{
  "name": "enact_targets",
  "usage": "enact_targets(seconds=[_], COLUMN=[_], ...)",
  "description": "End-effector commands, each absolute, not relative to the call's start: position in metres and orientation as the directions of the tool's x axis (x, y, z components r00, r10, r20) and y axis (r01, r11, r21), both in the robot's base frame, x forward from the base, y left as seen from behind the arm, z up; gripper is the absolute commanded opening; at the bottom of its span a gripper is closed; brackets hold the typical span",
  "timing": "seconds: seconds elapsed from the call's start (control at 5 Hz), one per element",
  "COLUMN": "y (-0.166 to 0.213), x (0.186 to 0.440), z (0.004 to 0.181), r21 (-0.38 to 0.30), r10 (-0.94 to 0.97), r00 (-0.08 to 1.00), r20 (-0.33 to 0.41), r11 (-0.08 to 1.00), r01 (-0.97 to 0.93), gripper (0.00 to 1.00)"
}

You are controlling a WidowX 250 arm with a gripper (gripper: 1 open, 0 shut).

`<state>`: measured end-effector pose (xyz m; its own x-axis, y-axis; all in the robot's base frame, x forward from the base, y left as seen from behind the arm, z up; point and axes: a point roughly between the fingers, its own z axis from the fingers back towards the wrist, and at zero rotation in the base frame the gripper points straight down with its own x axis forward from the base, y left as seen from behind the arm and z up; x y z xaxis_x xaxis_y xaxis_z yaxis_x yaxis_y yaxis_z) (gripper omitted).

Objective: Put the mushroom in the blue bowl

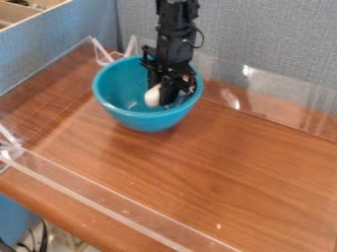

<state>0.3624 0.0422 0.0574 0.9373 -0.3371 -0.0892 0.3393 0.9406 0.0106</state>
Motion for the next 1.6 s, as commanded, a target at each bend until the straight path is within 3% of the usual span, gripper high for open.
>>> enact_targets(seconds=[0.0,0.4,0.8,1.0,1.4], y=[0.038,0.031,0.048,0.046,0.049], x=[0.374,0.381,0.385,0.382,0.382], z=[0.074,0.072,0.074,0.071,0.076], r21=[0.037,0.033,0.030,0.027,0.020], r10=[-0.343,-0.313,-0.247,-0.230,-0.203], r00=[0.939,0.949,0.968,0.972,0.979], r20=[-0.031,-0.041,-0.054,-0.042,-0.018], r11=[0.938,0.949,0.968,0.973,0.979], r01=[0.344,0.314,0.248,0.231,0.204], gripper=[0.00,0.00,0.00,1.00,1.00])
